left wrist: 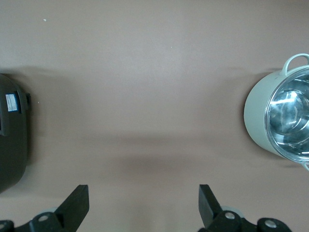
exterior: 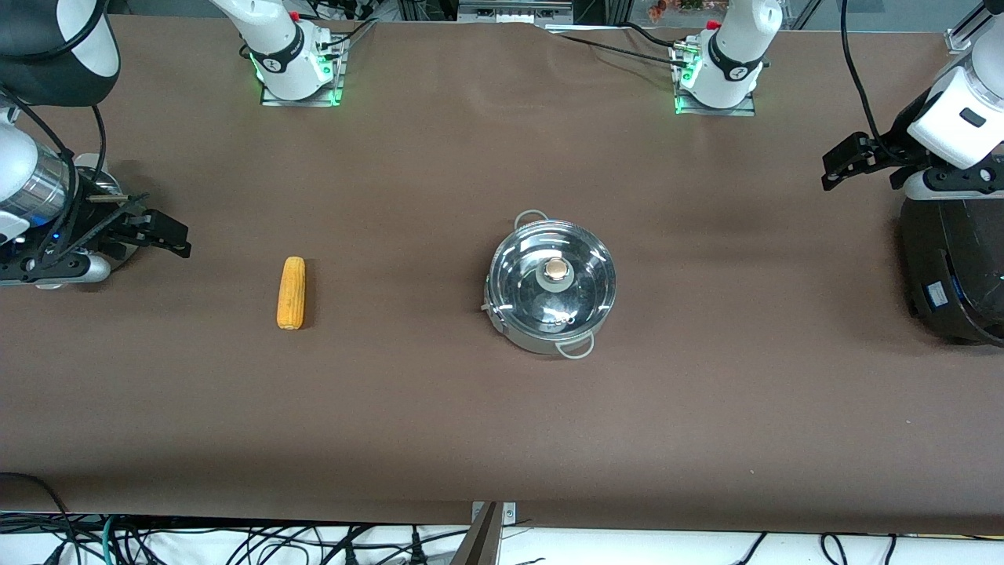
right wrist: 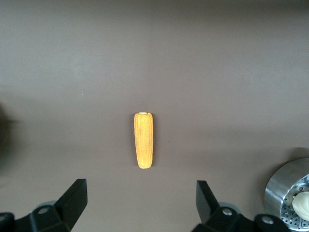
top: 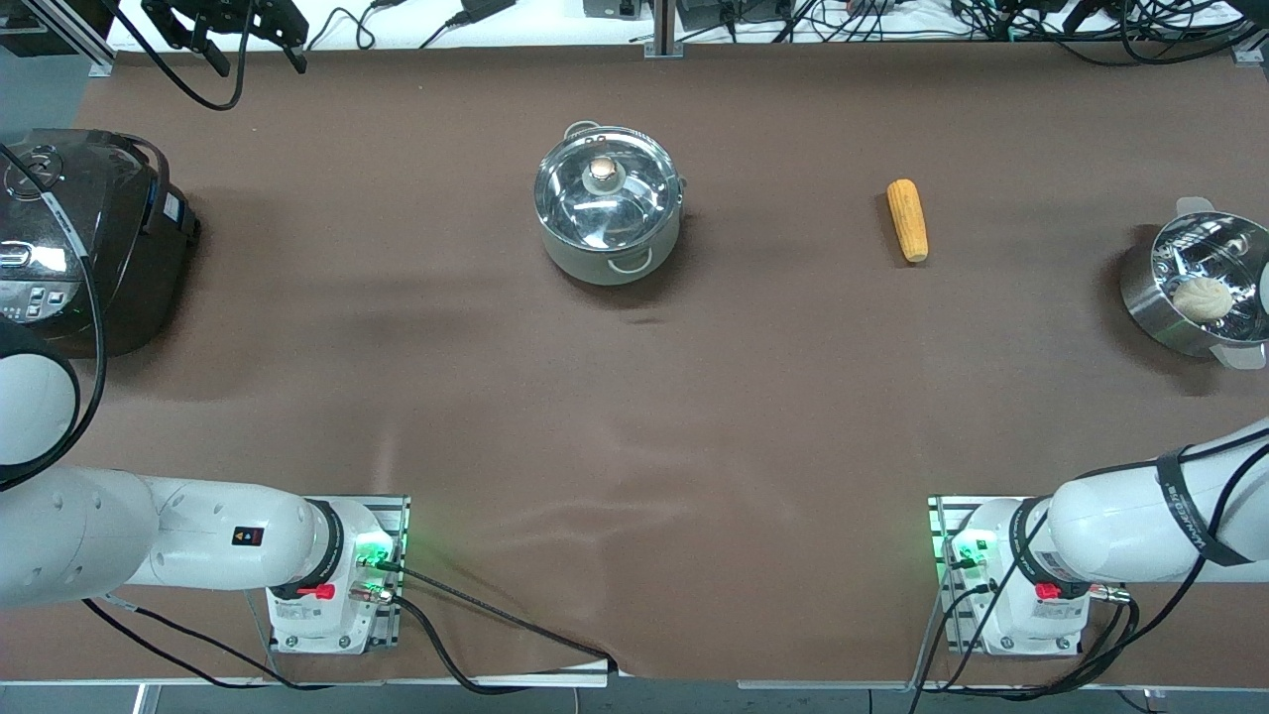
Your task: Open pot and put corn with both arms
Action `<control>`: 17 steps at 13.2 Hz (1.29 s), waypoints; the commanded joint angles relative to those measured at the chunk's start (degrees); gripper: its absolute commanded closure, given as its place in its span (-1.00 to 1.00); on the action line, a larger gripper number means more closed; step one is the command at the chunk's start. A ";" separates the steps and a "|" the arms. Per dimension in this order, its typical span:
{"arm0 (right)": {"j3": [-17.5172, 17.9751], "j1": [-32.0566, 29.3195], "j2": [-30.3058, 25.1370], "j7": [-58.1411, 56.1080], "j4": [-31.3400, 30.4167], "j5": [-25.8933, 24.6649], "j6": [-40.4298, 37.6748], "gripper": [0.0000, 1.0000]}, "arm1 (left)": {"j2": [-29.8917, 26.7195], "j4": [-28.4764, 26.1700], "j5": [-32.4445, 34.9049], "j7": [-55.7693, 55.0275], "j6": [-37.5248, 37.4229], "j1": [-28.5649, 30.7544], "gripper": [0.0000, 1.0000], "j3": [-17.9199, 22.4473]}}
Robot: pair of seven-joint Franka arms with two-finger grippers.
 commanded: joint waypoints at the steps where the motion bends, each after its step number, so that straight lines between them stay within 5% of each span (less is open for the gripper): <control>1: 0.30 -0.42 -0.13 0.61 0.37 0.02 -0.65 -1.00 | 0.55 1.09 1.09 0.37 -1.12 -0.37 -1.00 -0.31; 7: 0.31 -0.42 -0.13 0.61 0.37 0.02 -0.65 -1.00 | 1.87 1.00 0.74 1.33 -3.57 -0.55 -1.00 -1.54; 11: 0.22 -0.42 -0.04 0.52 0.37 0.02 -0.65 -1.00 | 5.20 1.61 -0.14 -5.30 -3.23 -3.79 -1.00 -7.14; 17: 0.22 -0.51 -0.04 0.61 0.37 0.02 -0.65 -1.00 | 25.83 21.89 -0.05 -29.38 -1.31 -16.08 -1.00 -10.59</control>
